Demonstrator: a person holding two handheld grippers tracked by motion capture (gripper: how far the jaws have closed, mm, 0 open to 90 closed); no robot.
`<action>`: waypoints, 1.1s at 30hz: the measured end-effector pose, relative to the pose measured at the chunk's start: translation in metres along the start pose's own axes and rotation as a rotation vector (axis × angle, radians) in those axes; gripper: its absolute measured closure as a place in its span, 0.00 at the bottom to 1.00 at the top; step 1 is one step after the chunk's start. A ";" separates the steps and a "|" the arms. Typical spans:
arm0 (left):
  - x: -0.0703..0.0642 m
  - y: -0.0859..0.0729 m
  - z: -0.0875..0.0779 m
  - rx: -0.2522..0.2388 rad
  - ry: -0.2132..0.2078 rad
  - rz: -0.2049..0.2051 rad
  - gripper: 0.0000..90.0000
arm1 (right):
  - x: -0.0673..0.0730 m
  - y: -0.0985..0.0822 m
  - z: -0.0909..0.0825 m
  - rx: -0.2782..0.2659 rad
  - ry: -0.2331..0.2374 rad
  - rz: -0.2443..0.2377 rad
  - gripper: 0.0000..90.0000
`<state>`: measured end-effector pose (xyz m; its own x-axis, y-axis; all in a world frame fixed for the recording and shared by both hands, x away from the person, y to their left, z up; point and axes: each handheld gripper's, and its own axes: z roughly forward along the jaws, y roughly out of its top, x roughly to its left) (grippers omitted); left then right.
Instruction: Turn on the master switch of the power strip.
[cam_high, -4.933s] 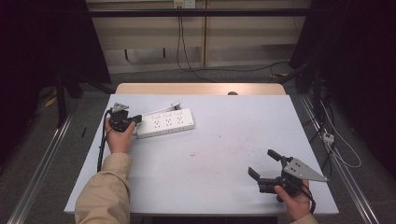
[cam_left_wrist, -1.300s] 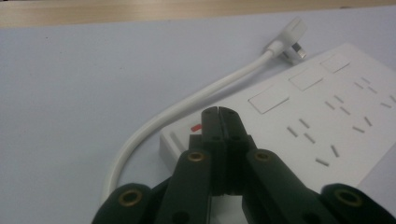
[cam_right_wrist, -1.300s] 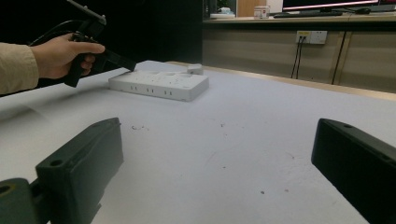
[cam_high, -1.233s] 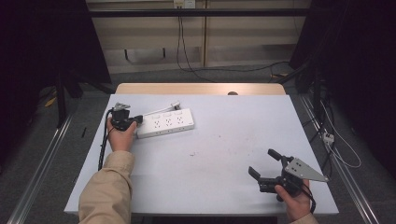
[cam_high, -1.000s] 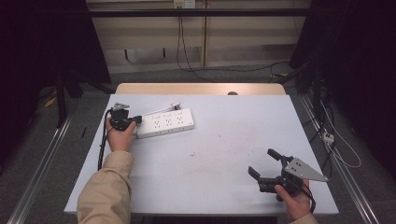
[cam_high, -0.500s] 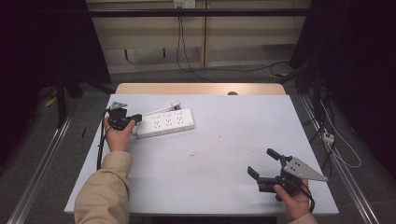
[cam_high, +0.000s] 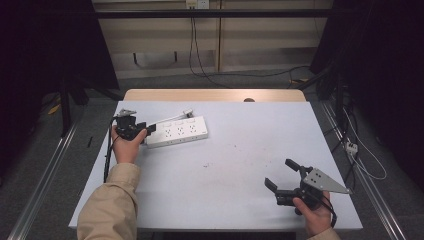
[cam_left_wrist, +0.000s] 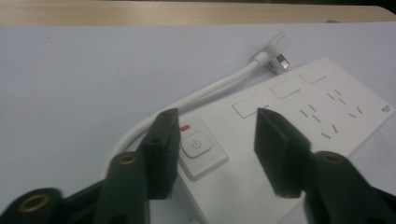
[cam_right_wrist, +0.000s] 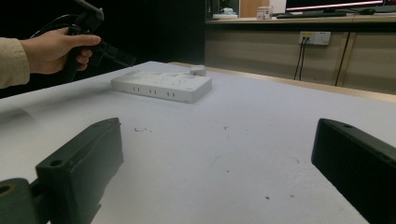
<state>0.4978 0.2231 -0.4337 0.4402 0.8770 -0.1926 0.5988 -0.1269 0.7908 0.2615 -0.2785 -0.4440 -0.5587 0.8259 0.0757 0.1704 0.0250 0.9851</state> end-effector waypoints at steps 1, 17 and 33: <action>-0.001 0.000 0.000 -0.004 -0.003 -0.001 0.48 | 0.000 0.000 0.000 0.001 0.000 0.001 0.02; -0.017 0.001 -0.015 -0.007 -0.048 0.052 0.22 | 0.000 0.000 0.000 0.003 0.002 0.000 0.02; -0.041 -0.014 -0.035 -0.043 -0.184 0.075 0.13 | -0.001 0.000 -0.002 0.001 0.004 0.013 0.02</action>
<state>0.4479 0.2048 -0.4167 0.5993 0.7661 -0.2320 0.5324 -0.1650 0.8303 0.2605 -0.2799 -0.4438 -0.5595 0.8241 0.0888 0.1783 0.0151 0.9839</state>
